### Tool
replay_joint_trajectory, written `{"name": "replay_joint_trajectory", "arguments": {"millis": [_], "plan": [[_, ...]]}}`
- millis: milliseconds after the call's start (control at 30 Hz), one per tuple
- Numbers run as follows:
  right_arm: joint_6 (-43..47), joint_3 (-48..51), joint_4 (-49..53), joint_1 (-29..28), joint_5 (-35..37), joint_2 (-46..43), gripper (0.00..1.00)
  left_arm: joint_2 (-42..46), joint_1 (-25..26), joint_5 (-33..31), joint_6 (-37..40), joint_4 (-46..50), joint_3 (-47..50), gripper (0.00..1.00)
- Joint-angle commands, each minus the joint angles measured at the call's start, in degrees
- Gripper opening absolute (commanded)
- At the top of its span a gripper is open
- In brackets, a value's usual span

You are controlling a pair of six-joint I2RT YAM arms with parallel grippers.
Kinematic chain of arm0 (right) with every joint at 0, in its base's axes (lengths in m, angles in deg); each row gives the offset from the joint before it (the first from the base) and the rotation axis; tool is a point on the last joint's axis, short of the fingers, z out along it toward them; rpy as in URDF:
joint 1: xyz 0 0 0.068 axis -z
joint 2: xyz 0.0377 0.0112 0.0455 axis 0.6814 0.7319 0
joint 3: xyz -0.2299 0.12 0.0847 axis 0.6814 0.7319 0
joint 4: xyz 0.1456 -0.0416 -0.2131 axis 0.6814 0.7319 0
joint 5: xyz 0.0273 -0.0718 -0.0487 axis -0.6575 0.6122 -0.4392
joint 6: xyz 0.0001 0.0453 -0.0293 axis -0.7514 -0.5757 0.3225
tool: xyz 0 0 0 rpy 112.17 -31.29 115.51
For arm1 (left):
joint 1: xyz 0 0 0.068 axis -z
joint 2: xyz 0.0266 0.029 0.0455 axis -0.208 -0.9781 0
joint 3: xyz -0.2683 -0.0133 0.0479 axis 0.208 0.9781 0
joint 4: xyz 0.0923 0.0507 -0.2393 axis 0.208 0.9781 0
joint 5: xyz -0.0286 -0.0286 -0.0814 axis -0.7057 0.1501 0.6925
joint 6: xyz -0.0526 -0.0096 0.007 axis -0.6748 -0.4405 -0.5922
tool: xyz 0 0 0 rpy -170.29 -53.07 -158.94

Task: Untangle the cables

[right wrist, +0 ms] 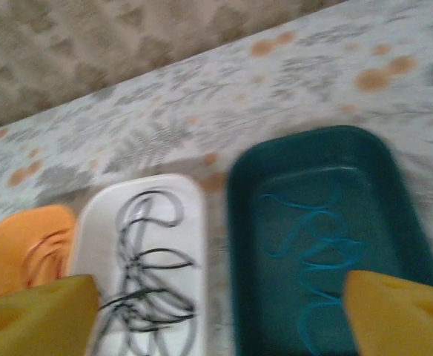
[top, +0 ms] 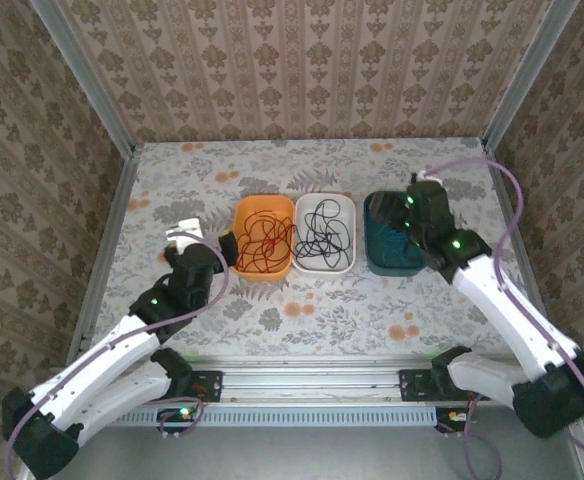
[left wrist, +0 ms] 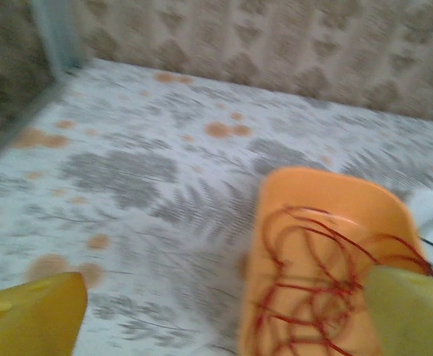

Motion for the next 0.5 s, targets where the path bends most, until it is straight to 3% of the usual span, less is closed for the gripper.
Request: {"name": "replay_joint_trajectory", "arguments": {"millis": [0, 133, 200, 267, 467], "plan": [[6.7, 11.9, -11.9, 0.3, 15.3, -8.0, 1.00, 2.4, -3.3, -13.9, 6.8, 6.4, 2.0, 1.00], [21.1, 27.0, -31.2, 0.4, 18.3, -14.3, 1.00, 0.6, -7.9, -23.4, 17.0, 0.0, 5.1, 1.00], [23.3, 29.1, -33.5, 1.2, 20.5, -12.0, 1.00, -1.7, -10.2, -24.3, 27.6, -13.0, 9.6, 1.00], [23.6, 29.5, -36.2, 1.8, 23.0, -7.0, 1.00, -4.7, -13.2, -23.3, 32.1, -22.8, 13.0, 1.00], [27.2, 34.5, -59.3, 5.2, 22.3, 9.4, 1.00, -16.0, -23.0, -13.9, 19.7, -31.7, 16.4, 1.00]]}}
